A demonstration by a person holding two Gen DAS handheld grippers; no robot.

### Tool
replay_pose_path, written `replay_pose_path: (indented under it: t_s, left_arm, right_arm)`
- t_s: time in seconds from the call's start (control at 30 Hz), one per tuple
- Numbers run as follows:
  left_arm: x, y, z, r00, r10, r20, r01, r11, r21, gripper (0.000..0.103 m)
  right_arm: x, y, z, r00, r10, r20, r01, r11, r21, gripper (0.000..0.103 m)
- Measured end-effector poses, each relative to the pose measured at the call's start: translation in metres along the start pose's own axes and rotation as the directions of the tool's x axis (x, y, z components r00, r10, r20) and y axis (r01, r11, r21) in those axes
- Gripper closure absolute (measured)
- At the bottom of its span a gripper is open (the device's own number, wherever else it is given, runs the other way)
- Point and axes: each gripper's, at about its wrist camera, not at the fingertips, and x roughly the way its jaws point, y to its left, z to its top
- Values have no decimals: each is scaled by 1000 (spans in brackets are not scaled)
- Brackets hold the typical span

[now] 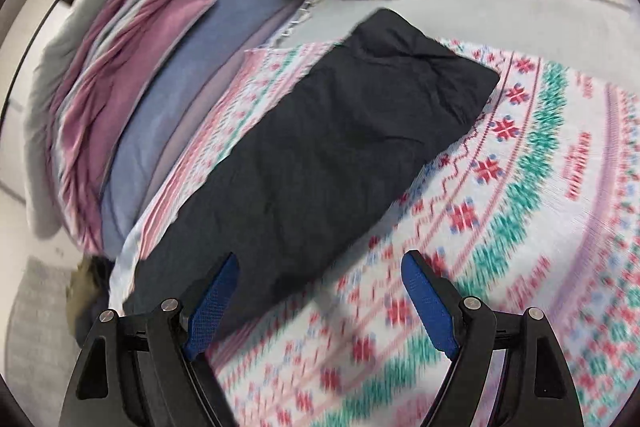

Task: Fold large clothes

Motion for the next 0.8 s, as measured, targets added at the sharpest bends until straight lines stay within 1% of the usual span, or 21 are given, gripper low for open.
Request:
replay_pose_path:
  t_s: [0.1,0.13,0.17,0.2,0.23,0.27,0.3,0.33,0.37,0.4,0.47,0.6,0.7,0.77,0.8]
  left_arm:
    - [3,1,-1,1000,21,-1,-21,1000,17,4]
    - [5,1,-1,1000,26,-3,-26,999,18,4]
    - [6,2,-1,1000,28,-7,-28,999,17,4]
    - [7,3,-1,1000,30,-9,-29,999,15,4]
    - [8,3,-1,999,31,-13,-30,999,13,4]
    - [10,4,-2,999,32,-17,-32,999,13,4]
    - [10,3,-2,999,33,-20,-33,999,13,4]
    - [11,3,-2,999,34,-24,-34,999,14,4]
    - [12,2,-2,999,33,-26,-33,999,13,4]
    - [12,2,-2,999,31,-26,-31,999,12,4]
    - [11,0,-2,999,21,-27,-21,1000,11,4]
    - [8,-3,-3,1000,17,-26,-16,1000,23,4]
    - [5,-3,-2,1000,9,-22,-9,1000,16,4]
    - [3,-1,-1,1000,-4,-22,4,1000,5,4]
    - [2,0,-1,1000,-8,-23,8,1000,2,4]
  right_arm:
    - [8,-2,9,999,3,49,-5,1000,27,19]
    - [10,-2,13,998,1,59,-3,999,35,22]
    - [12,0,15,998,-2,66,0,999,36,29]
    - [15,2,17,998,-9,69,7,999,32,34]
    - [16,3,18,997,-22,69,20,999,26,45]
    - [19,4,20,997,-29,70,28,999,18,58]
    - [21,6,20,997,-26,68,25,1000,8,69]
    - [23,6,20,998,-12,57,12,1000,6,87]
    - [24,4,20,999,7,45,-7,1000,8,92]
    - [22,7,19,999,14,51,-14,1000,4,93]
    - [15,15,18,996,6,85,-3,999,-35,95]
    - [-8,53,15,989,2,148,22,986,-167,96]
    - [-33,96,7,979,21,203,43,951,-306,96]
    - [-48,129,-5,972,47,229,51,913,-404,96]
    - [-56,148,-14,969,64,239,55,886,-460,96]
